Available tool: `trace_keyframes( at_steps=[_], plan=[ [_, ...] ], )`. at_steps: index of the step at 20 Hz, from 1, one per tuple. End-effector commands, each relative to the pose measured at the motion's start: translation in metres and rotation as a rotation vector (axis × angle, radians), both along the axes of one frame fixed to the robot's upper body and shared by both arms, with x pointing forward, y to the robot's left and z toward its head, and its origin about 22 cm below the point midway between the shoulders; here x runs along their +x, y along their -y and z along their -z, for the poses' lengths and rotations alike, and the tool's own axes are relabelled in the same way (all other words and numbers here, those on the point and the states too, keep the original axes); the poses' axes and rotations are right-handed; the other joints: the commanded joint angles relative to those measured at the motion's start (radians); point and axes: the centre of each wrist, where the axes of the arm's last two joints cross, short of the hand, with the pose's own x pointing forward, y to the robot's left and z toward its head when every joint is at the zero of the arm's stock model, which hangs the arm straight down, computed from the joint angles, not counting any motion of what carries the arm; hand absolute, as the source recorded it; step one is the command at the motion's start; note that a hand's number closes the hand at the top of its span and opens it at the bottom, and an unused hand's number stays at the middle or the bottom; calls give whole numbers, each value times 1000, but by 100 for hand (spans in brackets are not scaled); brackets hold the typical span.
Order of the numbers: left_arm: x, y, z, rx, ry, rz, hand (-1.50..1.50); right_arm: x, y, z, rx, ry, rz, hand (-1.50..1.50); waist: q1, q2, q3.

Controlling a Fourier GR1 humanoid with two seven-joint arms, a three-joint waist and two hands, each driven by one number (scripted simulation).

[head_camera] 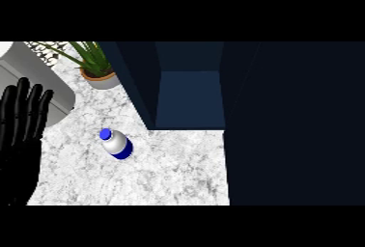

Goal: Pick up the bottled water, place it into the cabinet and close the cabinet

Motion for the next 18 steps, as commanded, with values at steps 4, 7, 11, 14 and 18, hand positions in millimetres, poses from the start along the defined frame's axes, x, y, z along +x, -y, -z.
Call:
trace_keyframes(
  at_steps=[4, 7, 11, 14, 18],
  plan=[
    [3, -9, 10, -3, 48, -83, -150, -19, -16, -1, 44, 49, -35, -150, 0, 52, -13],
    [3, 2, 29, -151, -216, -108, -150, -28, -10, 20, 121, -211, -147, -150, -3, 59, -12],
    [-10, 6, 19, -182, -253, -120, -150, -65, -11, 2, 140, -259, -159, -150, -6, 48, -12],
    [-16, 26, 5, -185, -244, -133, -150, -94, -4, -26, 142, -258, -153, -150, -9, 49, -12],
    [-31, 34, 0, -201, -282, -155, -150, -103, -5, -35, 136, -263, -151, -150, -2, 50, -12]
  ],
)
